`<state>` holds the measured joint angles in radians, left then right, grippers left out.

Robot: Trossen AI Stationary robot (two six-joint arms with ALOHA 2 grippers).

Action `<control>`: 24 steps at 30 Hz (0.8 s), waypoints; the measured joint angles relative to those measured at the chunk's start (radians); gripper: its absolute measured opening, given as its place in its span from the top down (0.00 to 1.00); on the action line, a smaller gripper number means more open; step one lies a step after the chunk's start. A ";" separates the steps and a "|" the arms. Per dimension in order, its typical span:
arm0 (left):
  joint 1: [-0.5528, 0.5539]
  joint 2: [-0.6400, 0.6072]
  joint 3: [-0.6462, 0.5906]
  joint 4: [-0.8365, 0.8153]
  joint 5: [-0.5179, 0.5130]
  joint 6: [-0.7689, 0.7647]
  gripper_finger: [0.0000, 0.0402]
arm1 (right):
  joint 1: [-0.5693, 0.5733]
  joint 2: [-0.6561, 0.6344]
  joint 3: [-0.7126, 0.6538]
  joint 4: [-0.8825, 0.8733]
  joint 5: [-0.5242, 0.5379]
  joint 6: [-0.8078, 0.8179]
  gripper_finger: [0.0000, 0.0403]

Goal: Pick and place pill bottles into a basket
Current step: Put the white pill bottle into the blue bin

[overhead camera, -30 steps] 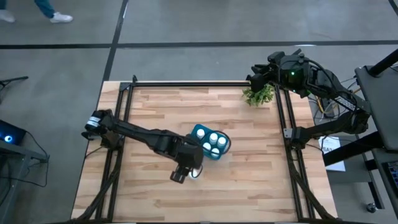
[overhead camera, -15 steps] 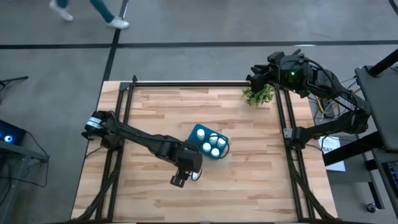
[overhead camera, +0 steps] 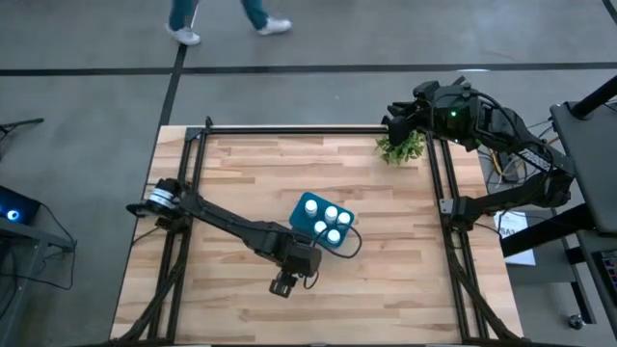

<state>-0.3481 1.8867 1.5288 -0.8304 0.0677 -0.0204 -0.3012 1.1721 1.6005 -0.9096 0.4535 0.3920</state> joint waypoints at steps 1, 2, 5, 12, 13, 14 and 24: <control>0.000 0.002 0.000 0.008 0.000 0.000 0.45 | 0.000 0.000 0.000 0.000 -0.007 -0.001 0.83; 0.000 0.003 0.003 0.016 -0.001 0.000 0.45 | 0.000 0.000 0.000 0.000 -0.010 -0.002 0.83; 0.000 0.006 0.002 0.019 -0.002 0.000 0.45 | 0.000 0.001 0.000 -0.001 -0.012 -0.003 0.83; 0.002 0.036 0.002 0.027 -0.003 0.000 0.45 | 0.000 0.001 0.000 -0.002 -0.017 -0.003 0.83; 0.002 0.042 0.002 0.030 -0.003 0.000 0.45 | 0.000 0.001 0.000 -0.002 -0.018 -0.003 0.83; 0.002 0.047 0.002 0.037 -0.003 0.000 0.45 | 0.000 0.001 0.000 -0.003 -0.018 -0.003 0.83; 0.008 0.060 0.002 0.034 -0.021 0.001 0.45 | 0.000 0.001 0.000 -0.003 -0.021 -0.003 0.83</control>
<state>-0.3399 1.9465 1.5307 -0.7965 0.0463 -0.0195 -0.3012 1.1728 1.6005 -0.9123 0.4328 0.3885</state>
